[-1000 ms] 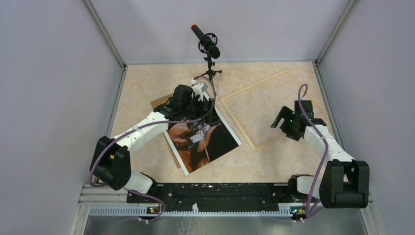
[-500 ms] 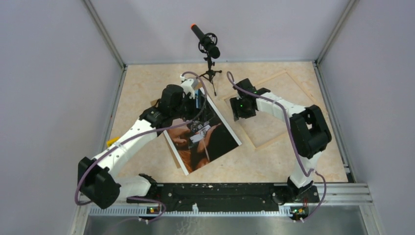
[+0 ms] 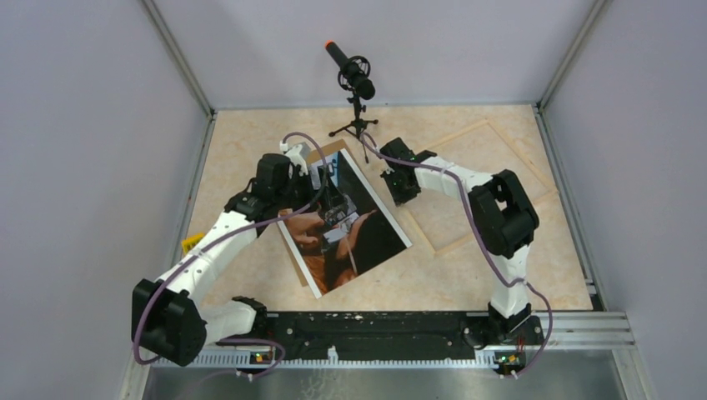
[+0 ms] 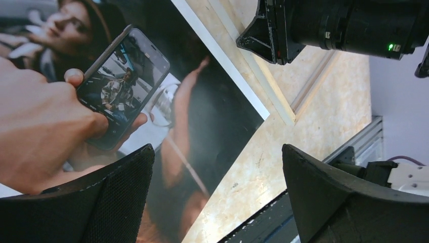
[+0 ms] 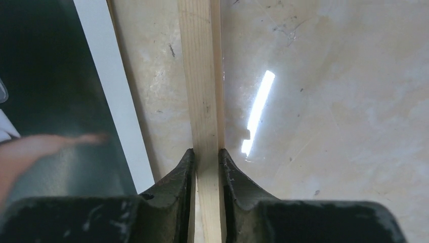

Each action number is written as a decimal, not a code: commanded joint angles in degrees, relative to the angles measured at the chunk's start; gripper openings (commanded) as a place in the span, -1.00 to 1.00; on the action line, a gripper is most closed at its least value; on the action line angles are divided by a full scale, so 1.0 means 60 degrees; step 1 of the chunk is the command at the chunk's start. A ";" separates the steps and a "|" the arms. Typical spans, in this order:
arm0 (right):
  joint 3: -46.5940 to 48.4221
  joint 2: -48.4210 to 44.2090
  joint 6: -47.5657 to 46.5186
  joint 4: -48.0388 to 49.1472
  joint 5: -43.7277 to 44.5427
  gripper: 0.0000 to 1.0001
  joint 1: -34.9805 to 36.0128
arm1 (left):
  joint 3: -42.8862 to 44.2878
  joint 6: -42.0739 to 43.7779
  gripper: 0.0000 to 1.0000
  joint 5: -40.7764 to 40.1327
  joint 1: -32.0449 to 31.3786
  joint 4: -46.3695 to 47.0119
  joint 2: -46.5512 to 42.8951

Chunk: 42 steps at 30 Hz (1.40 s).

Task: Put the photo into the frame

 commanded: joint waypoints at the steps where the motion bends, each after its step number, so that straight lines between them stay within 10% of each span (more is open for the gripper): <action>1: -0.0263 -0.0392 -0.0627 0.0315 0.0317 -0.90 0.0115 | -0.0422 -0.0848 0.97 0.1032 0.0428 0.0985 -0.0062; 17: -0.5061 -0.6084 -0.3409 0.1928 -0.2919 -1.00 0.0109 | 0.0200 -0.2901 0.97 0.2853 -0.0186 0.4489 0.3551; 34: -0.5603 -0.6971 -0.3276 0.1859 -0.2726 -1.00 0.0111 | 0.3704 -0.4026 0.97 0.3523 -0.0582 0.5441 0.8089; 42: -0.5898 -0.7566 -0.2718 0.2835 -0.2147 -1.00 0.0089 | 0.3583 -0.3818 0.95 0.3922 -0.0637 0.5614 0.8030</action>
